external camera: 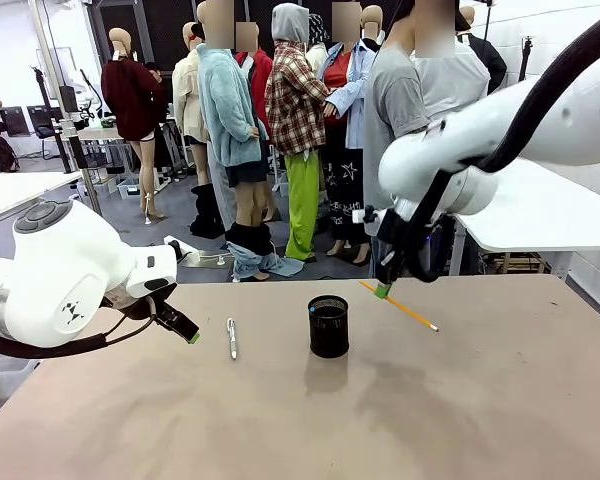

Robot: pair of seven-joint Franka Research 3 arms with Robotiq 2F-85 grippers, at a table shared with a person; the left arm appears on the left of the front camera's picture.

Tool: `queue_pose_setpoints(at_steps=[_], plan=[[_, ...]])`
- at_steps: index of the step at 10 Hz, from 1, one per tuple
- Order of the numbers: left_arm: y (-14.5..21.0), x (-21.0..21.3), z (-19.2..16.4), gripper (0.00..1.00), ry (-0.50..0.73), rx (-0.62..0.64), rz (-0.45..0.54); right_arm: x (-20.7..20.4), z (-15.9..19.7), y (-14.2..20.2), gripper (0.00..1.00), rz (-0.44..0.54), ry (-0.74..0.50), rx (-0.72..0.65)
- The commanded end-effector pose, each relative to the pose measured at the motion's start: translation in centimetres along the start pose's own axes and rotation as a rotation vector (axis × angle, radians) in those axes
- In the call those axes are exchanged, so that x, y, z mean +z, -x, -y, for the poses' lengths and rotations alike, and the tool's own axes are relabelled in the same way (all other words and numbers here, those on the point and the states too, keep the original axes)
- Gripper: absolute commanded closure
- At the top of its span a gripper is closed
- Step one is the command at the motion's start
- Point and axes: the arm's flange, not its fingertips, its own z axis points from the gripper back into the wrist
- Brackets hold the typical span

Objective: Place the pens into the pen holder.
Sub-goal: Pick up a writing instrument from the table and place it into the Pen holder.

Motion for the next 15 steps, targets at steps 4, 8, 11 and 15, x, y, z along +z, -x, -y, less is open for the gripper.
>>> queue_pose_setpoints(at_steps=[4,8,11,15], plan=[[0.1,0.1,-0.2,0.00,0.000,0.005,0.002,2.8,-2.8,1.5,1.00,0.308,-0.306,0.453],[0.1,0.1,-0.2,0.00,0.000,0.005,0.002,2.1,-4.5,-2.9,1.00,0.535,-0.455,0.720],[0.1,0.1,-0.2,0.00,0.000,0.005,0.002,1.2,-4.6,-6.0,1.00,0.537,-0.484,0.812],[0.1,0.1,-0.2,0.00,0.000,0.005,0.002,-0.2,-3.1,-8.0,1.00,0.569,-0.433,0.838]])
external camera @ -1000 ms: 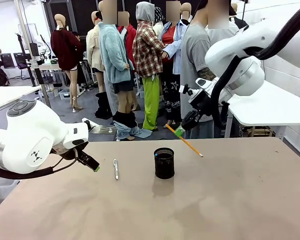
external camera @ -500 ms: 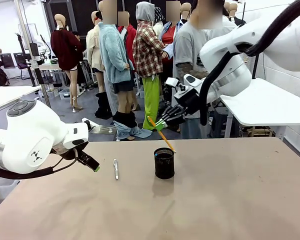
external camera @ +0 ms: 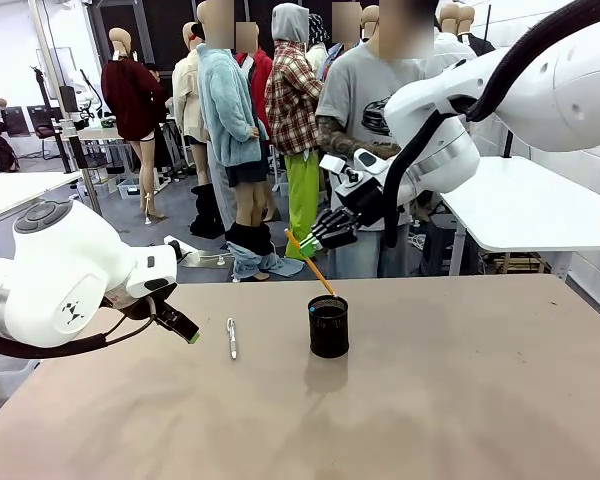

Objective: Place the pens into the pen holder.
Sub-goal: Pick up a writing instrument from the table and place it into the Pen holder.

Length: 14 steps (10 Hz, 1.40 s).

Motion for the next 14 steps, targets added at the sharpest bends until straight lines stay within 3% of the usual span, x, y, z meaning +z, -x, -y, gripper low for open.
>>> queue_pose_setpoints(at_steps=[1,9,10,13,14], plan=[[0.1,0.1,-0.2,0.00,0.000,0.005,0.002,-0.4,1.6,0.2,1.00,-0.006,-0.028,0.015],[0.1,0.1,-0.2,0.00,0.000,0.005,0.002,-0.8,4.0,4.0,1.00,0.010,-0.051,-0.097],[0.1,0.1,-0.2,0.00,0.000,0.005,0.002,-0.8,4.0,4.3,0.86,0.012,-0.048,-0.104],[0.1,0.1,-0.2,0.00,0.000,0.005,0.002,-0.1,3.3,4.4,0.26,0.028,-0.031,-0.097],[0.1,0.1,-0.2,0.00,0.000,0.005,0.002,0.3,2.9,4.4,0.12,0.042,-0.023,-0.093]])
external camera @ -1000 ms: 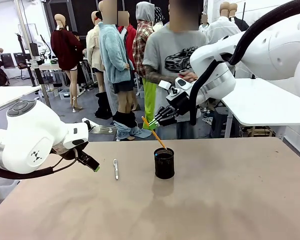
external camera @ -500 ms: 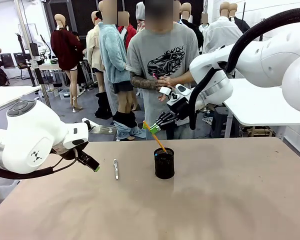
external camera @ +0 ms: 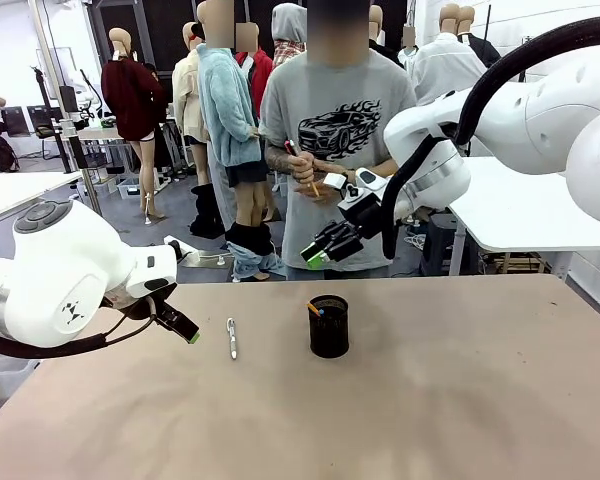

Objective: Place the pens into the pen holder.
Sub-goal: Pick up a writing instrument from the table and place it into the Pen holder.

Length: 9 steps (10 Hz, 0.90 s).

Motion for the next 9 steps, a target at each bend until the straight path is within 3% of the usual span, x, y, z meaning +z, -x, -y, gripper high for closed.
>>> queue_pose_setpoints(at_steps=[1,3,5,9], plan=[[0.1,0.1,-0.2,0.00,0.000,0.005,0.002,1.4,-1.5,0.0,0.12,0.033,0.015,0.002],[0.1,0.1,-0.2,0.00,0.000,0.005,0.002,6.2,-5.0,0.8,0.12,0.035,0.196,-0.057],[0.1,0.1,-0.2,0.00,0.000,0.005,0.002,11.5,-8.5,2.8,0.12,-0.016,0.435,-0.257],[0.1,0.1,-0.2,0.00,0.000,0.005,0.002,18.0,-14.9,8.4,0.12,-0.124,0.725,-0.635]])
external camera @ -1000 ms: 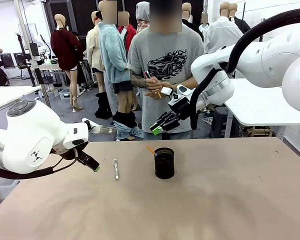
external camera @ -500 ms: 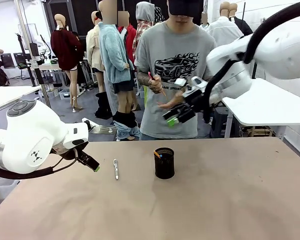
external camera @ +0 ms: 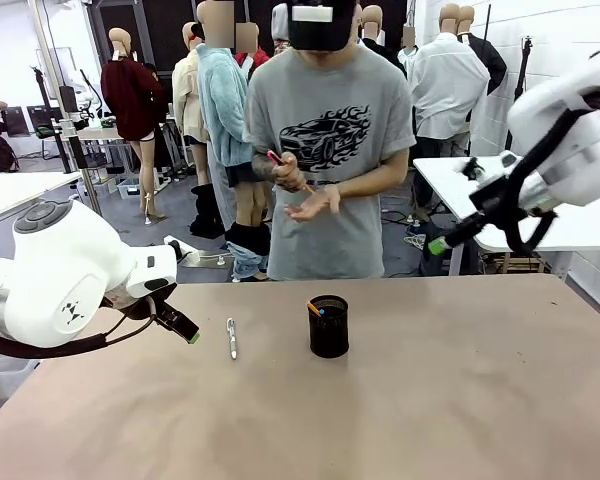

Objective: Place the pens into the pen holder.
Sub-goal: Pick up a writing instrument from the table and place it into the Pen holder.

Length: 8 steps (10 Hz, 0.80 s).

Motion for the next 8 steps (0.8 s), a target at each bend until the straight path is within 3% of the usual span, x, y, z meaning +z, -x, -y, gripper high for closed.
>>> queue_pose_setpoints(at_steps=[1,2,5,8], plan=[[0.1,0.1,-0.2,0.00,0.000,0.005,0.001,1.3,-0.2,2.6,0.12,-0.059,0.046,-0.176],[0.1,0.1,-0.2,0.00,0.000,0.005,0.001,3.2,1.0,5.2,0.12,-0.008,0.041,-0.252],[0.1,0.1,-0.2,0.00,0.000,0.005,0.001,5.4,2.5,9.5,0.12,-0.032,0.160,-0.478],[-2.0,-1.6,0.8,0.00,-0.022,0.074,-0.011,6.5,3.5,10.6,0.12,-0.078,0.208,-0.666]])
